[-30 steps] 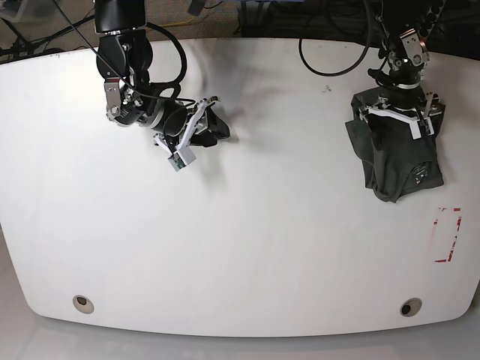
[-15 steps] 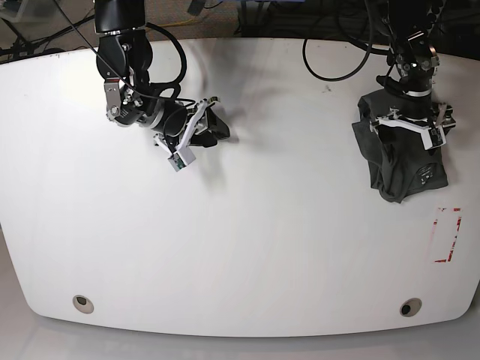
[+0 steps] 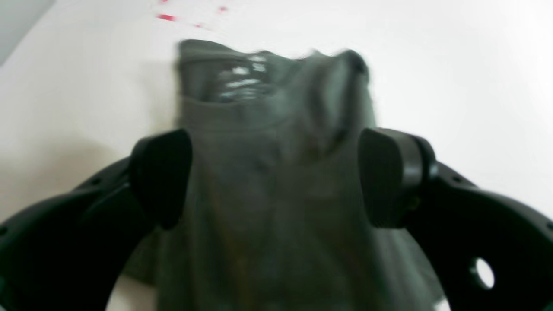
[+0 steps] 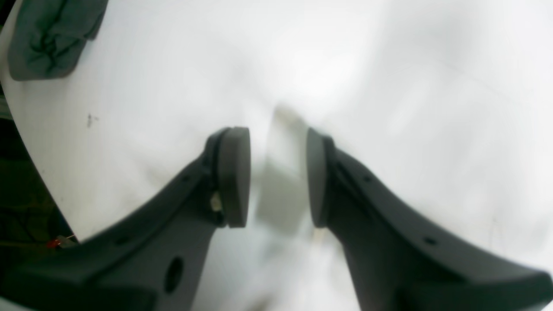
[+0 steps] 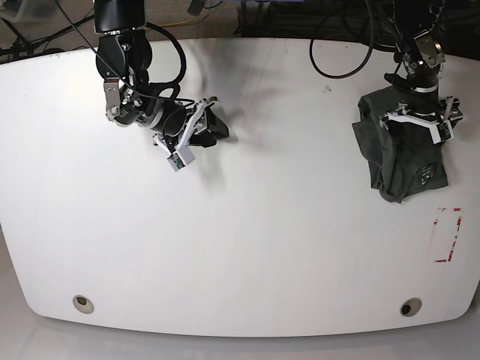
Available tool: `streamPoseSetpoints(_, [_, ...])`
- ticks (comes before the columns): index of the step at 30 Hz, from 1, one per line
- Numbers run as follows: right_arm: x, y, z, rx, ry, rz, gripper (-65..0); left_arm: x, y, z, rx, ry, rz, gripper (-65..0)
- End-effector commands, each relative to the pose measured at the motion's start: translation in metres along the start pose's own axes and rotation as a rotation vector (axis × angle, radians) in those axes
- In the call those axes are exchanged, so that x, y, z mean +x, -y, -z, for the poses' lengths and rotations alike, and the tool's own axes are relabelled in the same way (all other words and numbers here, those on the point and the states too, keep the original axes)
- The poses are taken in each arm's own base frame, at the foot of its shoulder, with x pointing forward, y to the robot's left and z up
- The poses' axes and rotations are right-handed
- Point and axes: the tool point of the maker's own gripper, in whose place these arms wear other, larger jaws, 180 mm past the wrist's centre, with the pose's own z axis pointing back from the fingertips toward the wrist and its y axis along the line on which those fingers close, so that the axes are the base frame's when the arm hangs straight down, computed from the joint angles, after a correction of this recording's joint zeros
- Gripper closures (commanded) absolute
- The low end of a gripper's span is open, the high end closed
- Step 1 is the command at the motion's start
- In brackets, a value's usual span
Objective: Fold the T-shirt properly
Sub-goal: 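Slide the held shirt further with the left gripper off the table edge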
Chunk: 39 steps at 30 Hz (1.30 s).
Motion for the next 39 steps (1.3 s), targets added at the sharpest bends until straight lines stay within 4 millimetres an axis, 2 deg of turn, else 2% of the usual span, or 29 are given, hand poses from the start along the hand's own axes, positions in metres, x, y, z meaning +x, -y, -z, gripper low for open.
streamPoseSetpoints(1, [0.014,-0.002,-0.003,0.013,0.048,-0.013,-20.3,0.021,-0.001,0.004,-0.002,0.069,0.003,-56.1])
streamPoseSetpoints(3, [0.009,-0.003,-0.003,0.014,0.04,-0.005,-20.3,0.016,-0.002,0.007,-0.001,0.056,-0.004,-56.2])
streamPoseSetpoints(5, [0.009,-0.003,-0.003,0.015,0.039,-0.004,-20.3,-0.001,-0.004,0.011,0.002,0.014,-0.016,-56.2])
streamPoseSetpoints(10, [0.007,-0.004,-0.002,0.017,0.037,0.0,-20.3,-0.022,-0.002,0.021,-0.001,-0.038,-0.046,-56.2])
streamPoseSetpoints(13, [0.007,-0.005,-0.002,0.018,0.038,0.001,-20.3,-0.042,0.007,0.025,-0.031,-0.089,-0.045,-56.2])
streamPoseSetpoints(15, [0.007,-0.005,-0.002,0.019,0.039,0.002,-20.3,-0.044,0.006,0.03,-0.052,-0.102,-0.024,-56.1])
streamPoseSetpoints(20, [0.008,-0.006,-0.002,0.021,0.041,0.004,-20.3,-0.066,0.004,0.034,-0.073,-0.163,-0.019,-56.1])
streamPoseSetpoints(22, [0.007,-0.006,-0.002,0.021,0.04,0.005,-20.3,-0.069,-0.002,0.035,-0.068,-0.174,-0.002,-56.1])
streamPoseSetpoints(25, [0.007,-0.006,-0.001,0.023,0.042,0.006,-20.3,-0.071,-0.015,0.038,-0.062,-0.191,0.032,-56.2])
streamPoseSetpoints(28, [0.007,-0.006,-0.001,0.023,0.042,0.006,-20.3,-0.062,-0.028,0.047,-0.074,-0.197,0.104,-56.4])
streamPoseSetpoints(33, [0.007,-0.007,-0.001,0.024,0.042,0.007,-20.3,-0.043,-0.074,0.057,-0.06,-0.22,0.26,-56.4])
streamPoseSetpoints(39, [0.007,-0.006,-0.002,0.023,0.045,0.01,-20.3,-0.039,-0.12,0.062,-0.106,-0.303,0.365,-56.4])
